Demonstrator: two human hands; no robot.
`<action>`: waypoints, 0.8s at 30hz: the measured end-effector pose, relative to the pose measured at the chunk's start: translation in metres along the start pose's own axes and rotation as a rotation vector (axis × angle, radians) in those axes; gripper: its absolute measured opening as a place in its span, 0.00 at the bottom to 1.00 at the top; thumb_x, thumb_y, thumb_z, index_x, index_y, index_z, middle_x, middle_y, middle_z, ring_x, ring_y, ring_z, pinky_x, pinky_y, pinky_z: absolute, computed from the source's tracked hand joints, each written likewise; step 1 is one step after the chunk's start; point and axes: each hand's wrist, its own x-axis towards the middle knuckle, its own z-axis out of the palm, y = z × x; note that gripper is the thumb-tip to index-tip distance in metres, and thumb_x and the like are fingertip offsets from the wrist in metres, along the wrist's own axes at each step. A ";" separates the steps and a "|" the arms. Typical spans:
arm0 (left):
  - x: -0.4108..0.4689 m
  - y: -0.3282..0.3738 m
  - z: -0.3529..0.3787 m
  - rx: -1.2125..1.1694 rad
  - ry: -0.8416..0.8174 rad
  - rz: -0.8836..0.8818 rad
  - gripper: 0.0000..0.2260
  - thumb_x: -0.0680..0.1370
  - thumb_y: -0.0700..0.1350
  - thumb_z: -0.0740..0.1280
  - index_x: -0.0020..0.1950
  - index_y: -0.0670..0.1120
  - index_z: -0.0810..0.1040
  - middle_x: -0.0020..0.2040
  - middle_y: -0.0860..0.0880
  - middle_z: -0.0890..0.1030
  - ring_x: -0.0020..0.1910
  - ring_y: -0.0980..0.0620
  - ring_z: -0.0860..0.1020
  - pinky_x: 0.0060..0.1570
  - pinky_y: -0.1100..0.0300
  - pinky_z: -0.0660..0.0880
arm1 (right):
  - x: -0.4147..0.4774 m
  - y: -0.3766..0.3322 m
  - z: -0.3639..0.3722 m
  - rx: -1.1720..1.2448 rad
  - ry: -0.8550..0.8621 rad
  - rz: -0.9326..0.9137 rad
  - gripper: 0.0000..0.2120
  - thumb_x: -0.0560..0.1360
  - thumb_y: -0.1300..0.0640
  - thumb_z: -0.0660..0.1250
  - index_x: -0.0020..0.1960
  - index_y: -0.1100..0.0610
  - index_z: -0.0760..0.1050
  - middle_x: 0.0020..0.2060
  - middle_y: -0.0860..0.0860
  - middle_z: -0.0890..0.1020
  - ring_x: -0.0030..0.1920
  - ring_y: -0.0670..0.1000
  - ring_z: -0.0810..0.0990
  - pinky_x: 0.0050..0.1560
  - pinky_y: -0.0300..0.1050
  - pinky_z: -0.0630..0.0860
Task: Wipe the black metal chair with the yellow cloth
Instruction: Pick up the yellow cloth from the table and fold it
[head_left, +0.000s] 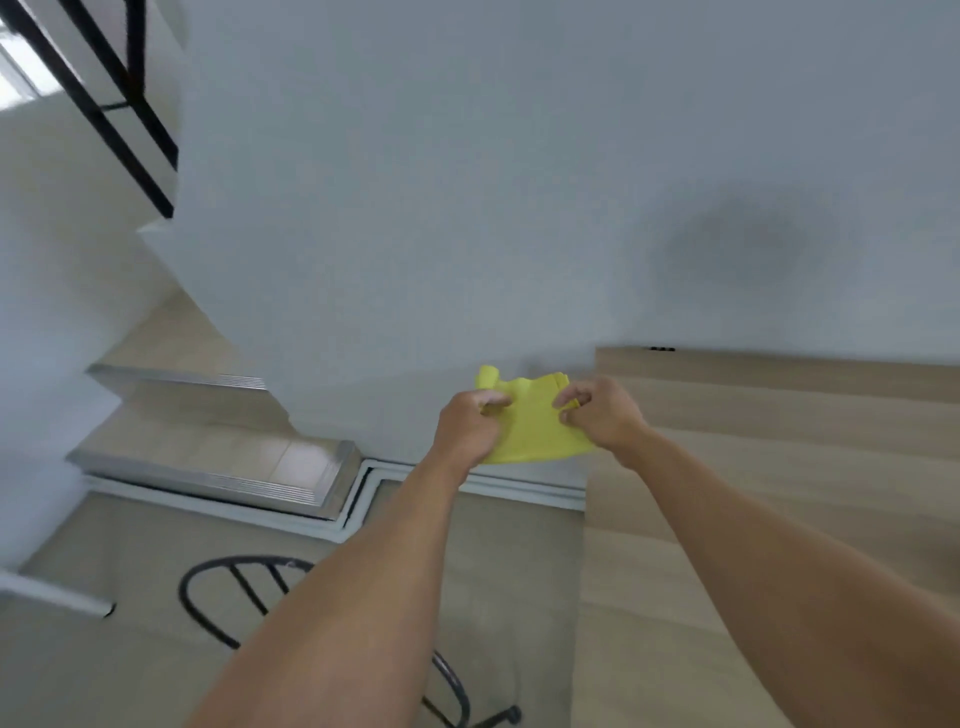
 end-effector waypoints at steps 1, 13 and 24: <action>-0.008 -0.006 -0.013 0.016 0.018 -0.006 0.21 0.74 0.33 0.59 0.61 0.48 0.81 0.63 0.46 0.79 0.63 0.47 0.76 0.61 0.59 0.71 | -0.007 -0.011 0.007 0.000 -0.014 -0.012 0.10 0.72 0.65 0.71 0.42 0.50 0.79 0.30 0.46 0.67 0.30 0.45 0.67 0.30 0.40 0.62; -0.117 -0.086 -0.171 -0.029 0.210 -0.088 0.20 0.75 0.34 0.61 0.64 0.47 0.79 0.65 0.47 0.78 0.66 0.48 0.74 0.66 0.58 0.69 | -0.092 -0.145 0.105 0.013 -0.226 -0.179 0.13 0.73 0.69 0.68 0.50 0.53 0.82 0.38 0.47 0.73 0.39 0.48 0.73 0.35 0.40 0.69; -0.228 -0.195 -0.267 -0.061 0.392 -0.285 0.24 0.73 0.32 0.59 0.67 0.48 0.77 0.69 0.44 0.74 0.66 0.44 0.72 0.64 0.57 0.69 | -0.171 -0.219 0.243 -0.121 -0.450 -0.377 0.19 0.72 0.72 0.65 0.57 0.55 0.82 0.52 0.53 0.77 0.34 0.45 0.71 0.34 0.38 0.68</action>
